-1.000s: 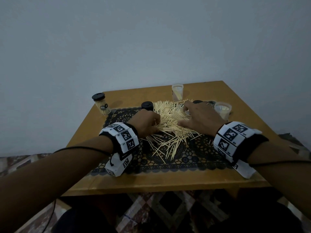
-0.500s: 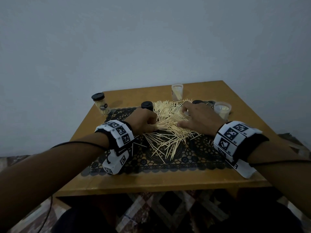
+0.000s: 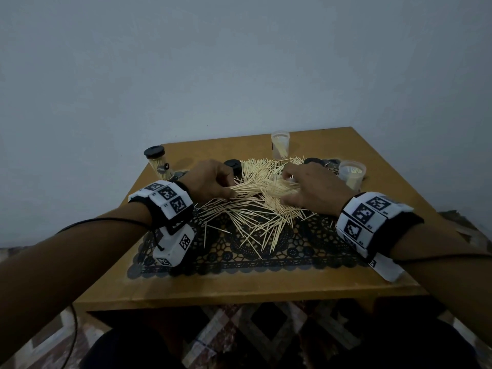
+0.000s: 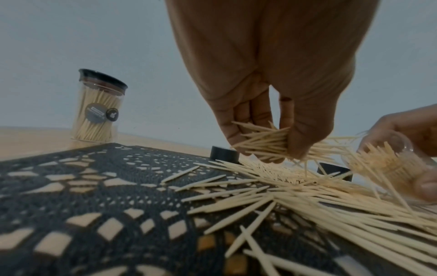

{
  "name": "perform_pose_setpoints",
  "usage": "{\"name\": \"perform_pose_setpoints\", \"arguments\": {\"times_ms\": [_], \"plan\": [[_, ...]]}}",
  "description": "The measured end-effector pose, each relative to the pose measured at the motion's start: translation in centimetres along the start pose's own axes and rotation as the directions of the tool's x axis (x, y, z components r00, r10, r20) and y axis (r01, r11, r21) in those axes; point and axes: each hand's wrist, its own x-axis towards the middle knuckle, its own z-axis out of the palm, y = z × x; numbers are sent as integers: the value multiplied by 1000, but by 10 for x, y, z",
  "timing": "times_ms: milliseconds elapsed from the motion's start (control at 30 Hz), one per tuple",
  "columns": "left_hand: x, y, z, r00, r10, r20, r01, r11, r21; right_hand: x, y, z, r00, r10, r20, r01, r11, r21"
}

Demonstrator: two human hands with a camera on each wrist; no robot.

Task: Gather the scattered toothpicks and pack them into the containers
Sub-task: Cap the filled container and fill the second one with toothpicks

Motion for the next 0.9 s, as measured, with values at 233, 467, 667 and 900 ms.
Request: {"name": "perform_pose_setpoints", "arguments": {"times_ms": [233,467,667,900], "plan": [[-3,3,-8,999,-6,41,9,997,-74,1,-1,3,999,-28,-36,27,1000,-13],[3,24,3,992,79,101,-76,997,-26,-1,-5,1,998,-68,18,67,997,29],[9,34,10,989,118,95,-119,993,12,0,-4,2,996,-88,22,87,996,36],[14,41,12,987,144,68,-148,987,62,-2,-5,1,995,-99,28,97,994,46]]}}
